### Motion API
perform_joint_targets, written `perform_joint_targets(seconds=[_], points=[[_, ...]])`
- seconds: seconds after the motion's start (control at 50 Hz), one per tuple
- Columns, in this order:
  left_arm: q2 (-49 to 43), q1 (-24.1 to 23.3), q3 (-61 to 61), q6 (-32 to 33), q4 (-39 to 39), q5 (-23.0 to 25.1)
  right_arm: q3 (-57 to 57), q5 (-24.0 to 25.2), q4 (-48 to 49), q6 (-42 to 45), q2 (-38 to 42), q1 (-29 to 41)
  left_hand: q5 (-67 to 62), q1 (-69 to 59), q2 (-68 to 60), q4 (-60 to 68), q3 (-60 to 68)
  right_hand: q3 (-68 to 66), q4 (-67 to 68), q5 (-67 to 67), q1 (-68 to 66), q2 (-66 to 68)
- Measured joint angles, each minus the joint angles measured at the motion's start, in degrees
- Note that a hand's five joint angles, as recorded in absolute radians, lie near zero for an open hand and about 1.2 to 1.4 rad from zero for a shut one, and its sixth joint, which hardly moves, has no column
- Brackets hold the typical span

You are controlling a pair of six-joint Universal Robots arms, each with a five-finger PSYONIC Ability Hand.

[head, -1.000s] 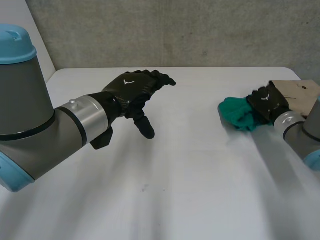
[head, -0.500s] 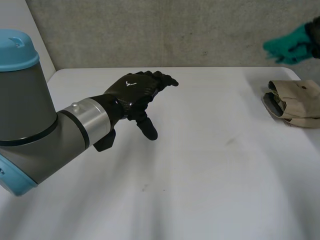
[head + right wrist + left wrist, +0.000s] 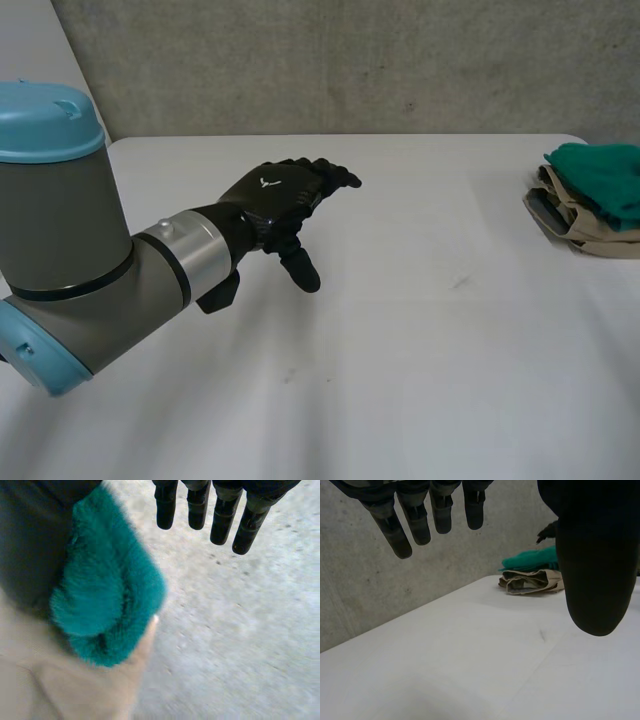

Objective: Fold the laundry.

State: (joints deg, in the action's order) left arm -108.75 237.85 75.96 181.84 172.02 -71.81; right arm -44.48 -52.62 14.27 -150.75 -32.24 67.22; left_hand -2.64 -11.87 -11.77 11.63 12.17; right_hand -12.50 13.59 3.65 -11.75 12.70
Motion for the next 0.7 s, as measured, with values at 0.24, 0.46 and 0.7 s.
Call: perform_joint_targets(seconds=[0.24,0.46,0.7], points=[[1.9,0.0,-0.1,-0.4,0.0,-0.1,0.1,-12.0,-15.8,-1.3,-23.4,5.6,0.0,0.0,0.0,0.0,0.0,0.0,0.0,-0.3,0.0,0.0],[9.1,2.2,0.2,-3.7,1.8,-9.2,-11.1,-25.2,-19.7,-14.9,-38.3,27.0,0.0,0.0,0.0,0.0,0.0,0.0,0.0,-0.3,0.0,0.0],[12.0,8.6,4.6,-0.6,2.9,-17.4,-32.8,-37.9,-10.0,-18.6,-44.7,42.9,0.0,0.0,0.0,0.0,0.0,0.2,0.0,-0.3,0.0,0.0]])
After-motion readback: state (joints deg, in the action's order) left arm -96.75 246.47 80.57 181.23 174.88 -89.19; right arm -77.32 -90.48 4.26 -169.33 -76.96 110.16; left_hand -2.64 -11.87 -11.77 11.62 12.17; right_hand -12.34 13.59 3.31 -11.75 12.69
